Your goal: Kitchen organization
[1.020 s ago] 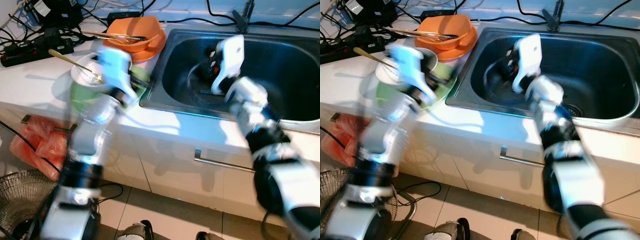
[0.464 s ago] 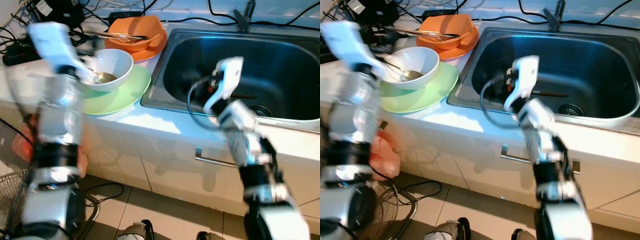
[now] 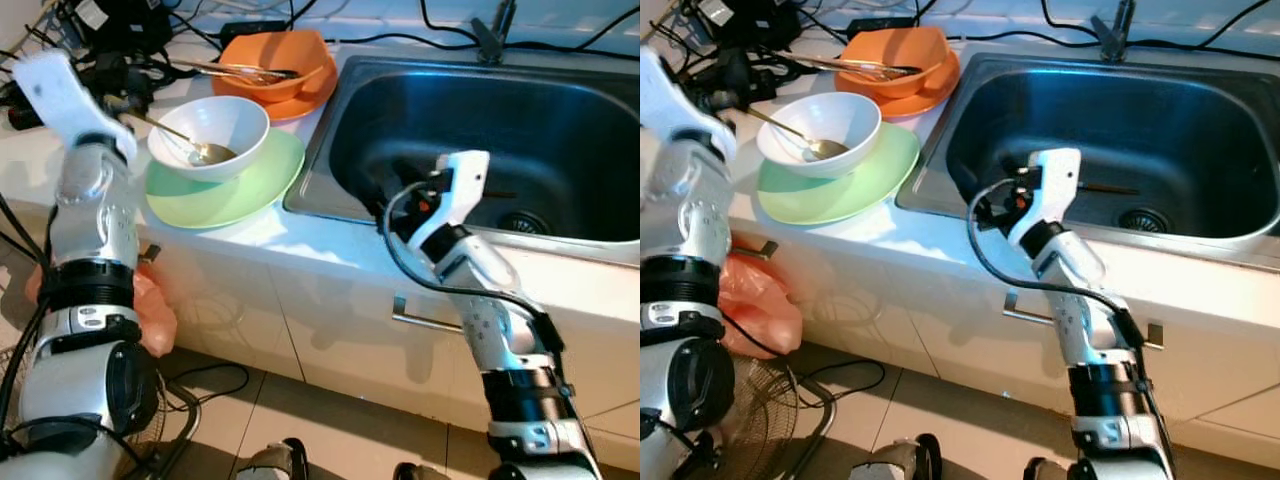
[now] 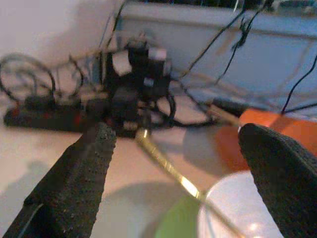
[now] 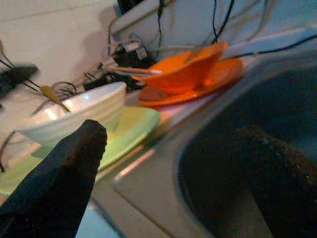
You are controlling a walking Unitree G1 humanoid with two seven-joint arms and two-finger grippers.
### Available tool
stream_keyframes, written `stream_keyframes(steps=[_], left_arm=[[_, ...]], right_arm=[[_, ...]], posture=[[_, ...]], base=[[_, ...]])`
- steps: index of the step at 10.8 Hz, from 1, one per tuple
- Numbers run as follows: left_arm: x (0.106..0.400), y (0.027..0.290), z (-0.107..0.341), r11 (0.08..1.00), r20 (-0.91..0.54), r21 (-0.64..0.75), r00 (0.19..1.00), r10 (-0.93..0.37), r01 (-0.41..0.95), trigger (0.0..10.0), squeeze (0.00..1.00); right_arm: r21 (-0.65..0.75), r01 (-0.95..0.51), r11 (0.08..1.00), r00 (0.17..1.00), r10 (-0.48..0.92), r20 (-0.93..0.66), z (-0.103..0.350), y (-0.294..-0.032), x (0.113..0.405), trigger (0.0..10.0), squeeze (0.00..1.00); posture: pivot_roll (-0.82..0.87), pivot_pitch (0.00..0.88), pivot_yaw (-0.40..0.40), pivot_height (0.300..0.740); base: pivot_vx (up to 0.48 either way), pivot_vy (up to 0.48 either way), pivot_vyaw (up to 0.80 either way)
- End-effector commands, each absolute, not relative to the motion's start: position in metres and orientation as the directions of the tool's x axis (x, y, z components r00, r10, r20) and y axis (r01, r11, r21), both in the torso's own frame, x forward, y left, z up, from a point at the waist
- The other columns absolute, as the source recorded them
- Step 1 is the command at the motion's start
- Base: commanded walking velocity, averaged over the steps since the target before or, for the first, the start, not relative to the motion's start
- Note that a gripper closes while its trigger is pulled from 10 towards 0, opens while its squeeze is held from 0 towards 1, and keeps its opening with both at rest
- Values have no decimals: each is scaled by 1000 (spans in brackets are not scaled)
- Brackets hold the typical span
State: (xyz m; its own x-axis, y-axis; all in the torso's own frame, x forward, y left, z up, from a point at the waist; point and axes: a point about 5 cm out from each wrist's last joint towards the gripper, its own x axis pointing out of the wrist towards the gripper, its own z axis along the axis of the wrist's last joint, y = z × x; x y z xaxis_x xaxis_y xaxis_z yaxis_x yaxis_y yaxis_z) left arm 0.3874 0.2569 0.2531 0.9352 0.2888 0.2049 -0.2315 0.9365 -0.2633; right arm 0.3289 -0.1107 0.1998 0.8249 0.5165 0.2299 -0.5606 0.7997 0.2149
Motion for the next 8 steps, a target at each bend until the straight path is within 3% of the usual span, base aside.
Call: stream_keyframes(steps=[1, 8], left_arm=[[388, 263, 248, 924, 165, -304, 943, 290, -231, 10000, 0], [400, 254, 250, 894, 138, -438, 975, 173, -97, 10000, 0]], right_arm=[[232, -565, 792, 823, 522, 223, 198, -109, 323, 10000, 157], [275, -528, 804, 849, 495, 184, 192, -113, 305, 10000, 157]], posture=[[36, 156, 128, 740], [9, 183, 137, 740]], base=[[0, 0, 0], [0, 0, 0]])
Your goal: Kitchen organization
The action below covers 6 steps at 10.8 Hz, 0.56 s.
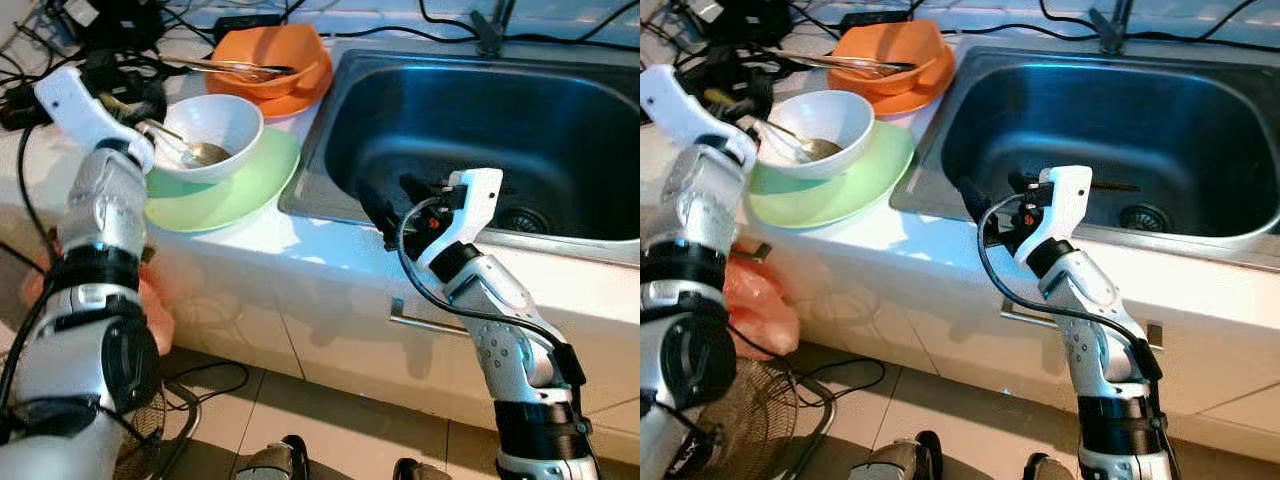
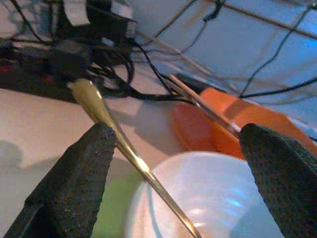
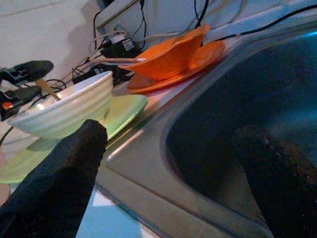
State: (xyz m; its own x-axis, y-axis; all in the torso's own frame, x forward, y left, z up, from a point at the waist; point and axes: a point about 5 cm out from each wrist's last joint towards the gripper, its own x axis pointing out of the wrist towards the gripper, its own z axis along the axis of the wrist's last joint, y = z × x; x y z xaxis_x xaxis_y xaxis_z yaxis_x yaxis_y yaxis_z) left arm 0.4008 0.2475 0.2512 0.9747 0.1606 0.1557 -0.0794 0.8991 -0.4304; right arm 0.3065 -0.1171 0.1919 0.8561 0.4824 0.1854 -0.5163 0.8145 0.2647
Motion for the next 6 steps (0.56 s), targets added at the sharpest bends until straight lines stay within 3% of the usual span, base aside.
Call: stream_keyframes(steps=[1, 6], left_arm=[[401, 256, 247, 883, 115, -459, 979, 170, -99, 10000, 0], [400, 272, 250, 862, 111, -484, 967, 231, -151, 10000, 0]], right_arm=[[282, -521, 806, 854, 489, 178, 192, -115, 302, 10000, 157], [292, -500, 816, 866, 474, 159, 193, -121, 297, 10000, 153]], posture=[[1, 193, 138, 740], [-13, 211, 136, 740]], base=[[0, 0, 0], [0, 0, 0]])
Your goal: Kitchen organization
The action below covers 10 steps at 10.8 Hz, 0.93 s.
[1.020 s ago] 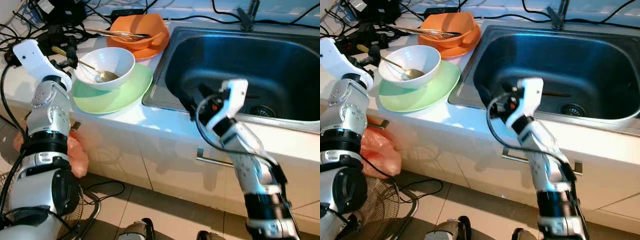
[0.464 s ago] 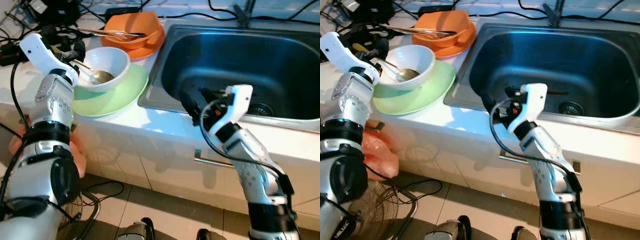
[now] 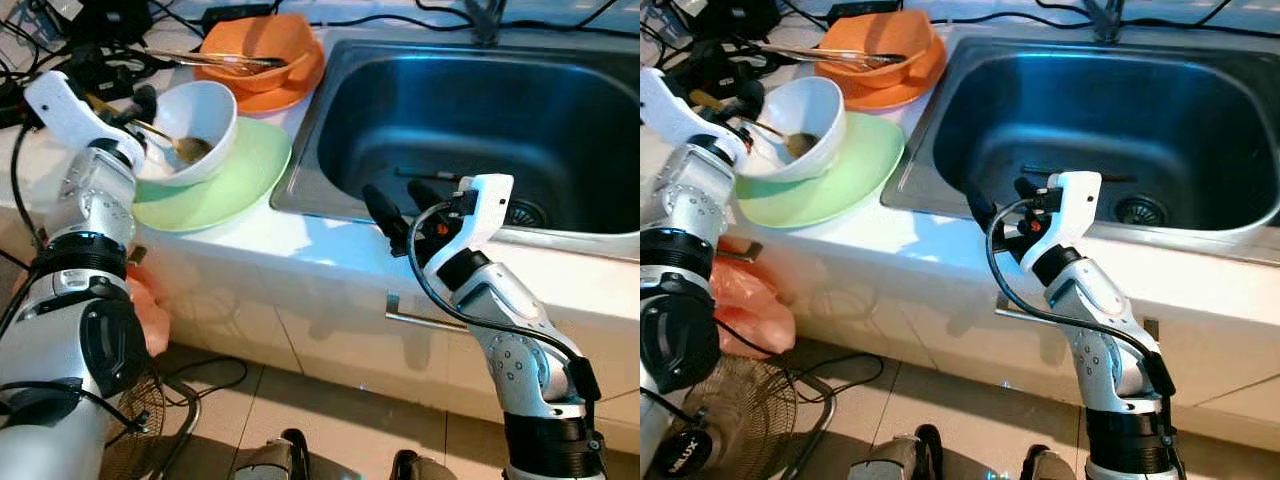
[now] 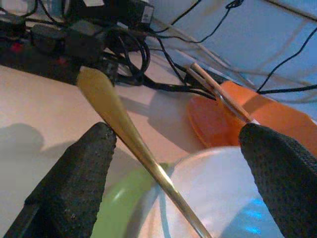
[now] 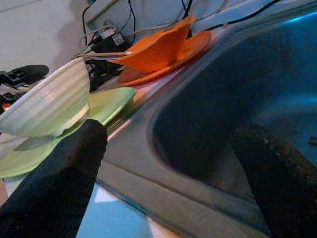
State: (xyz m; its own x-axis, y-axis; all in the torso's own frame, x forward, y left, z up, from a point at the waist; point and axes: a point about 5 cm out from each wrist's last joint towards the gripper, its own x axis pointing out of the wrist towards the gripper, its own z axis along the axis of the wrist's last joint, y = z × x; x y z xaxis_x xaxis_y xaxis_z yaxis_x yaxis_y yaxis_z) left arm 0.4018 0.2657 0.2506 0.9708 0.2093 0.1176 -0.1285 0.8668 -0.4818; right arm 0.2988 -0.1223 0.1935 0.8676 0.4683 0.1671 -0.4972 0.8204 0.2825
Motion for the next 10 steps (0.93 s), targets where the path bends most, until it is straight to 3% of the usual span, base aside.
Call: stream_keyframes(steps=[1, 5, 10], left_arm=[[400, 272, 252, 863, 120, -486, 967, 225, -141, 10000, 0], [400, 277, 265, 863, 141, -485, 962, 235, -140, 10000, 0], [404, 263, 226, 819, -54, -556, 989, 137, -143, 10000, 0]], right_arm=[[293, -499, 816, 867, 473, 158, 193, -121, 298, 10000, 153], [301, -495, 815, 869, 467, 164, 193, -120, 301, 10000, 153], [303, -505, 808, 863, 475, 173, 197, -120, 299, 10000, 149]], posture=[[-10, 208, 137, 740], [2, 190, 146, 740], [-11, 190, 145, 740]], base=[[0, 0, 0], [0, 0, 0], [0, 0, 0]])
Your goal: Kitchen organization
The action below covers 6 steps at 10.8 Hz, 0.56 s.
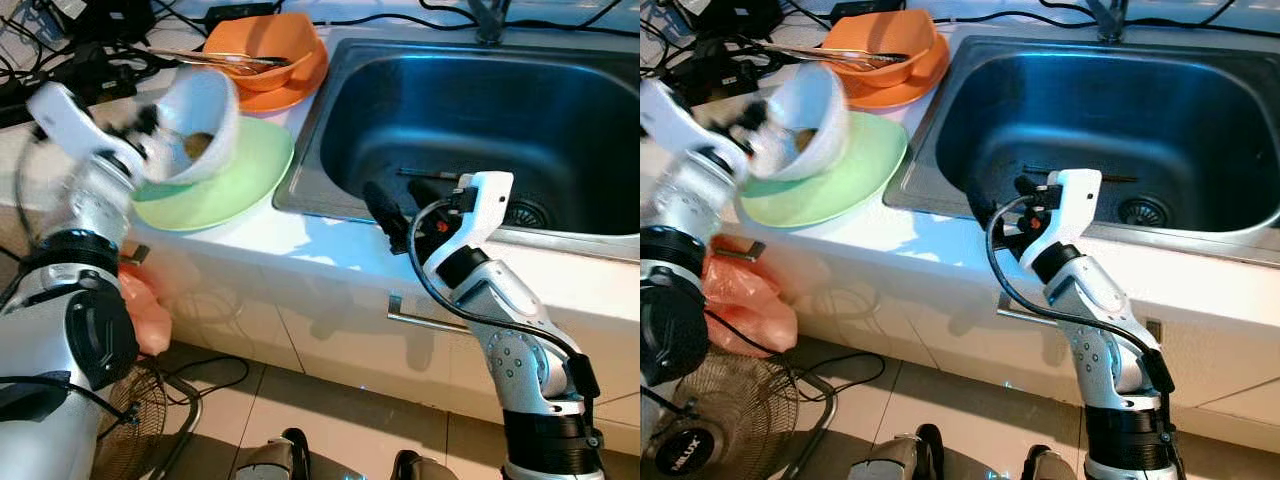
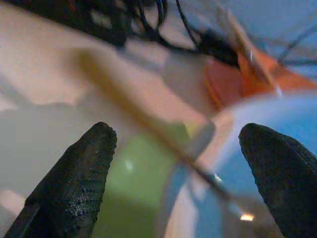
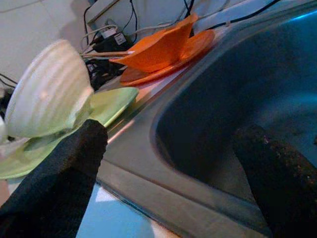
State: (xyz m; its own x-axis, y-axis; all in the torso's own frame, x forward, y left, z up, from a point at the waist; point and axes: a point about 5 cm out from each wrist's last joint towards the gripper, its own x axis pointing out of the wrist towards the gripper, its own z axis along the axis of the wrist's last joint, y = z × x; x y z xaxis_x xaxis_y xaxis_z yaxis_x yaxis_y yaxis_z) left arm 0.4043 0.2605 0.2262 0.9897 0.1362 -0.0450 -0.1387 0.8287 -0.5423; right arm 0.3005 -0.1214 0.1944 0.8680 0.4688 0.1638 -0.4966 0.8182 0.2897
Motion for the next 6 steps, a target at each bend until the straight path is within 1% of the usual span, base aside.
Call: stream_keyframes(steps=[1, 4, 6], left_arm=[[405, 259, 226, 825, -53, -550, 992, 116, -126, 10000, 0], [408, 255, 240, 832, -9, -547, 995, 102, -90, 10000, 0], [408, 259, 244, 833, 9, -546, 993, 116, -92, 10000, 0]], right_arm=[[303, -505, 808, 863, 474, 173, 197, -120, 298, 10000, 137], [308, -494, 813, 870, 464, 169, 196, -122, 297, 10000, 129], [309, -494, 813, 869, 464, 169, 196, -121, 299, 10000, 129]], posture=[[-18, 192, 148, 740], [-13, 195, 150, 740], [-9, 192, 148, 740]], base=[[0, 0, 0], [0, 0, 0], [0, 0, 0]])
